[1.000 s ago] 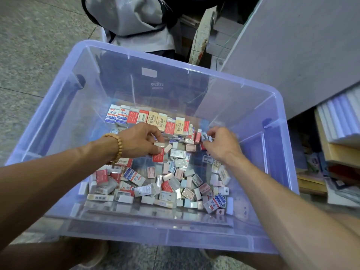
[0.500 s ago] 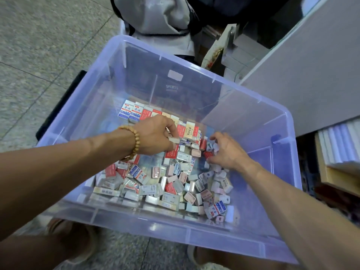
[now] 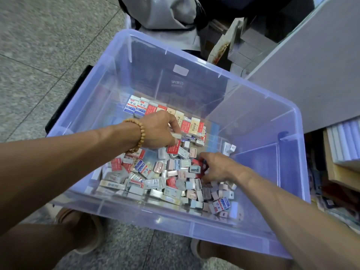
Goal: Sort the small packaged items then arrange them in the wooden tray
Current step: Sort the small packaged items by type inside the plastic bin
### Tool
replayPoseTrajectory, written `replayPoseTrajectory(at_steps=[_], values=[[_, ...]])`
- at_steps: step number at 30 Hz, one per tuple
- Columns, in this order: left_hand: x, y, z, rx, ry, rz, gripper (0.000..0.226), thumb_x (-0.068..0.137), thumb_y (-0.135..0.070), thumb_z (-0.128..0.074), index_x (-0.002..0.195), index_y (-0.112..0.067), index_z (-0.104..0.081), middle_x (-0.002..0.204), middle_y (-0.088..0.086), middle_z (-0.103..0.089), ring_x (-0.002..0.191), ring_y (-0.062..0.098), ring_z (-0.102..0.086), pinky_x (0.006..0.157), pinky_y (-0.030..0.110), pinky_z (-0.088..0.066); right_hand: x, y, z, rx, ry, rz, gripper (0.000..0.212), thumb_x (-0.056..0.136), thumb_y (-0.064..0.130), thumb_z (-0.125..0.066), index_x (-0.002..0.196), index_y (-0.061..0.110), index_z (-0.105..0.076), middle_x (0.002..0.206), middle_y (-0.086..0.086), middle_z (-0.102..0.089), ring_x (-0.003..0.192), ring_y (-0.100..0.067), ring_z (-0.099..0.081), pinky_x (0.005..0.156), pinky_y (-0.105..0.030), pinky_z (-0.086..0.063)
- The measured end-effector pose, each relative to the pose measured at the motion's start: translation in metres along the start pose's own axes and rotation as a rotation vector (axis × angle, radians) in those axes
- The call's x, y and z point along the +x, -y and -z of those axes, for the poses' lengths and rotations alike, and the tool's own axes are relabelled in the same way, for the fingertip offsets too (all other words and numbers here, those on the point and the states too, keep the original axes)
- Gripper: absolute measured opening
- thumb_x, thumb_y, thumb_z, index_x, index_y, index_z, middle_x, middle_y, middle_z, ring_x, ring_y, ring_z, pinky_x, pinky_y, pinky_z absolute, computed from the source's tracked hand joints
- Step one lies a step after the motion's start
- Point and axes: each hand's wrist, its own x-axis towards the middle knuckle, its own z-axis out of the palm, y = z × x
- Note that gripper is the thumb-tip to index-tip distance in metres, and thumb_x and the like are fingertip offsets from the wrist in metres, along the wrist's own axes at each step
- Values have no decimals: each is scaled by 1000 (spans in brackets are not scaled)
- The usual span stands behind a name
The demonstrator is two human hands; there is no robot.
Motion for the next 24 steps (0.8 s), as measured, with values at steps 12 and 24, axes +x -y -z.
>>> replayPoseTrajectory(at_steps=[12,24], values=[[6,14,-9,142,121,50,16,89,-7,-65,91,-20,-57,70,-4,-50,60,9,-50,51,19,-40,0,17,1,428,166,92,18,78,15,-83,89,23,-72,70,24,-62,63,7,-54,54,-11,-38],[6,35,-32,278,375,-12,15,85,-19,-71,94,-23,-60,96,0,-67,68,7,-58,57,16,-45,-1,26,0,166,203,171,14,86,25,-74,88,22,-60,95,4,-62,87,-18,-59,69,-30,-48]])
